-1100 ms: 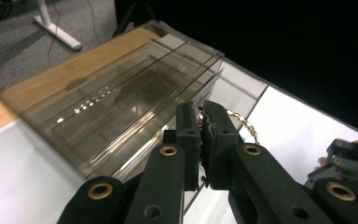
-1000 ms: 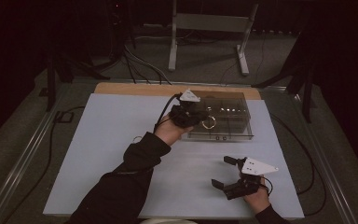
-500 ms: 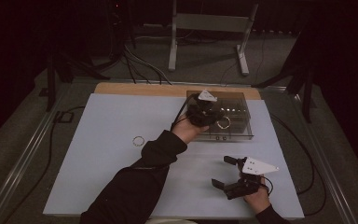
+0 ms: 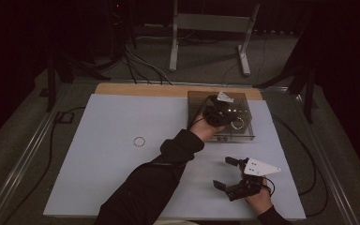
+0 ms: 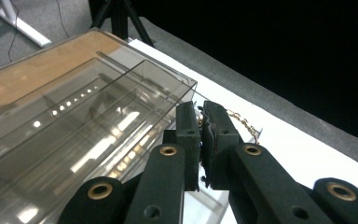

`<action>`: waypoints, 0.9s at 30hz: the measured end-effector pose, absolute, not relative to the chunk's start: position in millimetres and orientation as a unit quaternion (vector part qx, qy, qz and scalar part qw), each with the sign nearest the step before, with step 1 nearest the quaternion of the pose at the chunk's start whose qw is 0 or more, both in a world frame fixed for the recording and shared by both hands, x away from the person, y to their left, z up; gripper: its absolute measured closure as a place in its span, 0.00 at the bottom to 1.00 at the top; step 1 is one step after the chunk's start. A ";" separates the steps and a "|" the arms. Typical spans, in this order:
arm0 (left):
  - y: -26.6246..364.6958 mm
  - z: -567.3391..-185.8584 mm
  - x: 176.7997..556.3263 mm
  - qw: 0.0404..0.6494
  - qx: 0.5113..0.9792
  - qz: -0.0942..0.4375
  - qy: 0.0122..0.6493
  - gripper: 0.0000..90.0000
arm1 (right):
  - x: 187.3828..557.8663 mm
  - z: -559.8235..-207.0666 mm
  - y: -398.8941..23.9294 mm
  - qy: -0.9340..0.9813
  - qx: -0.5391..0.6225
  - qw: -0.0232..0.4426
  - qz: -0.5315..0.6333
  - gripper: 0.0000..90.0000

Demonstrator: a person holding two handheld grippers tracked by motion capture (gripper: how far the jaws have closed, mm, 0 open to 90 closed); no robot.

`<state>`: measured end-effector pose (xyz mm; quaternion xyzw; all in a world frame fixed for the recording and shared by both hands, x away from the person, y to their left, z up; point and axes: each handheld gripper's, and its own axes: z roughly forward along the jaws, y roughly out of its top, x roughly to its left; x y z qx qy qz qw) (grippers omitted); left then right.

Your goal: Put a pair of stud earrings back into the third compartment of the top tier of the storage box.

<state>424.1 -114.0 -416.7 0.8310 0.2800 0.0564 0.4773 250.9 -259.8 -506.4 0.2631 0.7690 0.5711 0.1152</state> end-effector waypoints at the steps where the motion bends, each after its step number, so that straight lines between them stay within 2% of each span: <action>1: -116.2 -419.5 425.9 0.478 0.829 0.053 0.286 0.97 | 251.0 -506.4 -260.0 0.769 0.263 0.114 0.571 0.00; 6: -123.7 -431.8 432.9 0.484 0.820 0.045 0.301 0.96 | 250.4 -506.3 -259.8 0.771 0.261 0.115 0.569 0.00; 15: -111.5 -421.1 423.6 0.501 0.820 0.039 0.274 0.60 | 250.0 -506.1 -260.3 0.773 0.258 0.116 0.568 0.00; 18: -103.3 -415.0 419.5 0.510 0.817 0.036 0.267 0.51 | 249.9 -506.4 -259.7 0.774 0.260 0.115 0.566 0.00; 20: -98.8 -412.6 418.0 0.512 0.816 0.035 0.265 0.49 | 249.9 -506.2 -259.2 0.773 0.259 0.116 0.567 0.00; 25: -85.1 -409.6 415.0 0.506 0.820 0.033 0.266 0.30 | 250.3 -506.8 -258.4 0.775 0.260 0.115 0.565 0.00; 27: -79.6 -408.5 413.7 0.508 0.819 0.029 0.263 0.27 | 250.5 -507.0 -258.0 0.775 0.260 0.115 0.564 0.00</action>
